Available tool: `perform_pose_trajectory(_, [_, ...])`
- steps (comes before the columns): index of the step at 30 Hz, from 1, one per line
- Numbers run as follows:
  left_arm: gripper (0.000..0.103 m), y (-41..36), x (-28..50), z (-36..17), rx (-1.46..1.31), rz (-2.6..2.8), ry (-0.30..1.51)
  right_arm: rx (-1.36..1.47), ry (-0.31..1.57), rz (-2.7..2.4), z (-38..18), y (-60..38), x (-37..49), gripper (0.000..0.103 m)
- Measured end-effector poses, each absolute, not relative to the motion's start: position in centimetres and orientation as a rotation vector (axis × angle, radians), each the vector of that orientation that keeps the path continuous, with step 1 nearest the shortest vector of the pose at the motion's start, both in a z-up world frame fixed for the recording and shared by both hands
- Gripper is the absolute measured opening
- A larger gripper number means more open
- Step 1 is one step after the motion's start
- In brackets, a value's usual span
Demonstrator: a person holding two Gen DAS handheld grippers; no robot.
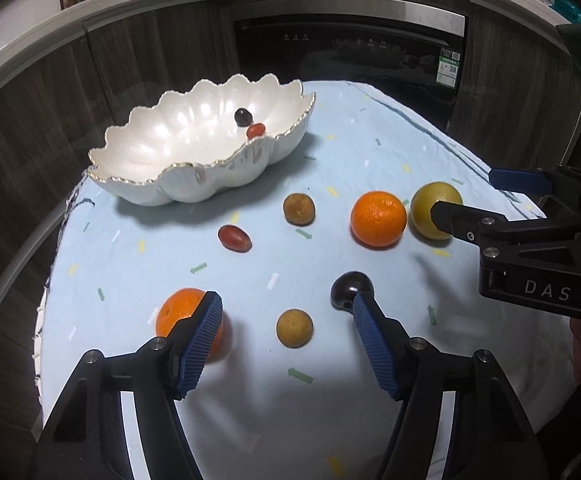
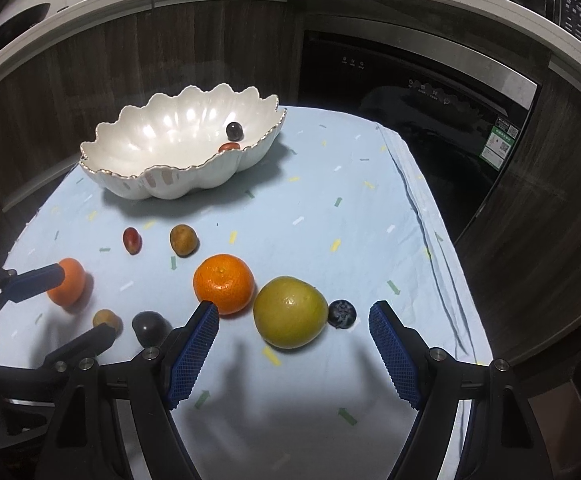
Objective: Organize fruits
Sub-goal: 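Grasp the small brown round fruit with the left tool while the right tool grasps the yellow-green grapefruit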
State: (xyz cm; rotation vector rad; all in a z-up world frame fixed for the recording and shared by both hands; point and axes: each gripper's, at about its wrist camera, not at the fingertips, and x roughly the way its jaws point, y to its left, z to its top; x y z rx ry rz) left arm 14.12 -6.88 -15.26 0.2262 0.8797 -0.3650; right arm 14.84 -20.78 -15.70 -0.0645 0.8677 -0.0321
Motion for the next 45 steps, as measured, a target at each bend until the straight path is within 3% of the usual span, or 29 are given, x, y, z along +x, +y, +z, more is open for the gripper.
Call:
perform_pose_trajectory(6, [0.063, -6.7, 14.0, -16.1, 0.222, -0.354, 0.89, -0.061, 0.875, -0.035, -16.6, -20.9, 15.0, 0.079])
perform_pose_trajectory(16, [0.048, -6.6, 14.4, -17.2, 0.201, -0.36, 0.93, -0.057, 0.883, -0.032, -17.5, -21.0, 15.6, 0.078])
perform_pose_trajectory(29, [0.04, -6.5, 14.9, -18.2, 0.179, -0.364, 0.965, -0.054, 0.909, -0.027, -18.8, -21.1, 16.7, 0.077])
perform_pose_trajectory(41, [0.023, -6.5, 15.2, -18.2, 0.156, -0.383, 0.97, -0.044, 0.914, 0.001, -19.3, -20.9, 17.2, 0.06])
perform_pose_trajectory(45, [0.023, -6.5, 15.2, -18.1, 0.153, -0.384, 0.972, -0.05, 0.906, 0.004, -19.2, -20.9, 17.2, 0.051])
